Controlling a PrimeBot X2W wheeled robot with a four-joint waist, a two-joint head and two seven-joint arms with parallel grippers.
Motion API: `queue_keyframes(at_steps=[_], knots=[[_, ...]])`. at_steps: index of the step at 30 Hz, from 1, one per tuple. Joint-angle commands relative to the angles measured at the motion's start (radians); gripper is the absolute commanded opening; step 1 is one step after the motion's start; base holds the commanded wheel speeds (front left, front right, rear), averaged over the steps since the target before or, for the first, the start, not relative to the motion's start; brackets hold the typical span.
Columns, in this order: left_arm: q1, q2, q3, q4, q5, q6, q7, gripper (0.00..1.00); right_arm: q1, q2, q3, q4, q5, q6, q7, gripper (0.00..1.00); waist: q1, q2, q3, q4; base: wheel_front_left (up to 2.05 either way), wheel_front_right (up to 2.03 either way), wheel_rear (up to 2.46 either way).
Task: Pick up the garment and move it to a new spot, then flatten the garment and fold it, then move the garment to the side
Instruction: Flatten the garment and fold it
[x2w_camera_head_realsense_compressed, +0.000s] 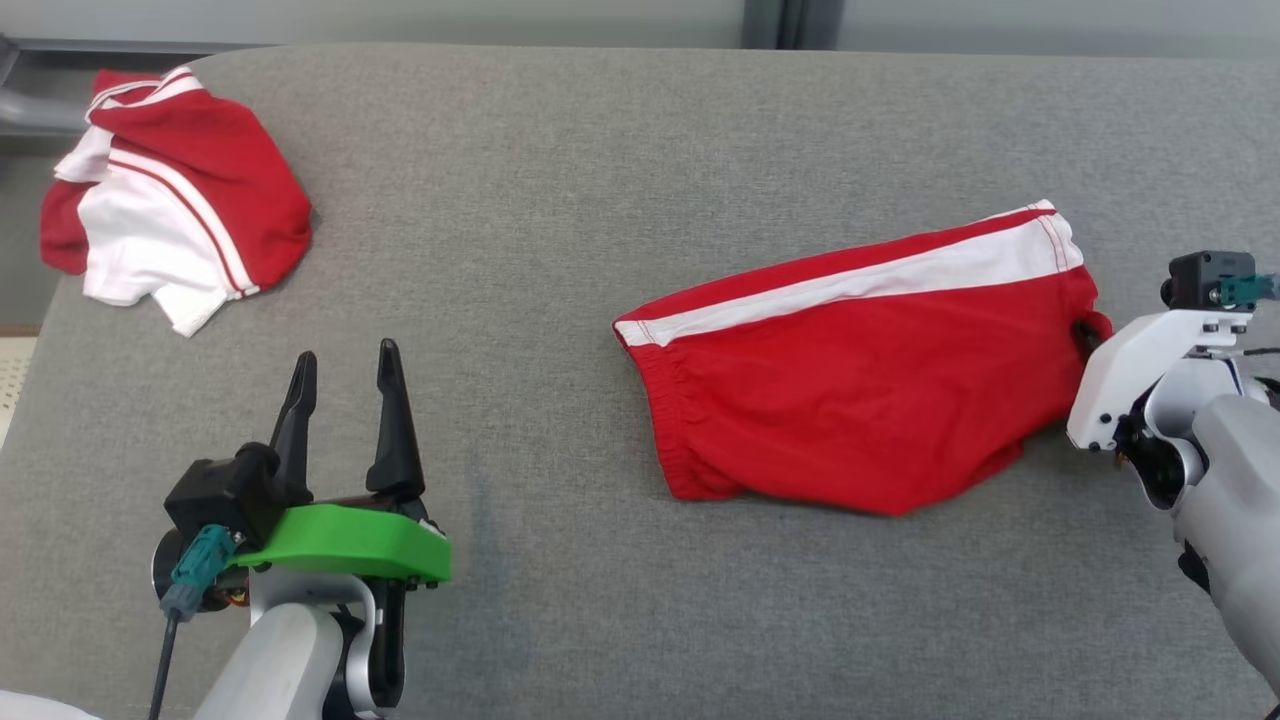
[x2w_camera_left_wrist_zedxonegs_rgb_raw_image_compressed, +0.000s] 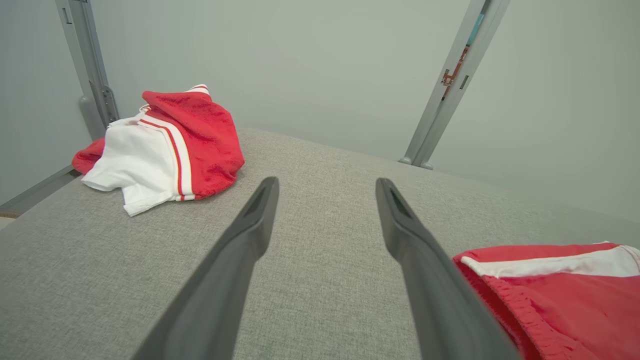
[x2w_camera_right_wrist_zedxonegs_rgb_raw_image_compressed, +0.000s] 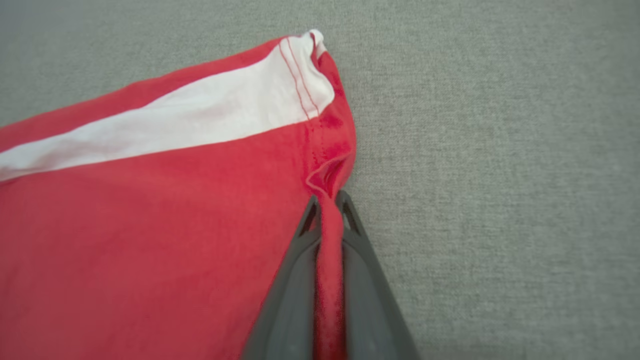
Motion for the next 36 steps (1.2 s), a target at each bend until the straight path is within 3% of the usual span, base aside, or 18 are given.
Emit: queue_keyframes(at_steps=[1, 12, 18, 27, 36], knots=[[0.015, -0.004, 0.003, 0.005, 0.005, -0.005, -0.001, 1.0, 0.029, -0.006, -0.005, -0.007, 0.018, -0.002, -0.024, 0.0, 0.0, 0.0, -0.025, -0.034, 0.0, 0.0, 0.0], [0.039, -0.023, -0.001, 0.029, 0.025, -0.013, 0.0, 1.0, 0.191, -0.001, -0.053, -0.114, 0.113, -0.002, -0.185, 0.0, 0.0, 0.0, -0.076, -0.168, 0.0, 0.0, 0.0], [0.046, -0.028, -0.003, 0.043, 0.038, -0.012, -0.001, 1.0, 0.257, 0.02, -0.08, -0.151, 0.124, -0.002, -0.231, 0.0, 0.0, 0.0, -0.082, -0.203, 0.0, 0.0, 0.0], [0.045, -0.039, -0.019, 0.064, 0.037, -0.022, 0.0, 1.0, 0.248, 0.052, -0.086, -0.248, 0.074, -0.002, -0.262, 0.0, 0.0, 0.0, -0.102, -0.157, 0.0, 0.0, 0.0], [0.051, -0.058, -0.018, 0.069, 0.033, -0.027, 0.0, 1.0, 0.242, 0.14, 0.002, -0.465, 0.017, -0.002, -0.161, 0.0, 0.0, 0.0, -0.122, -0.071, 0.0, 0.0, 0.0]])
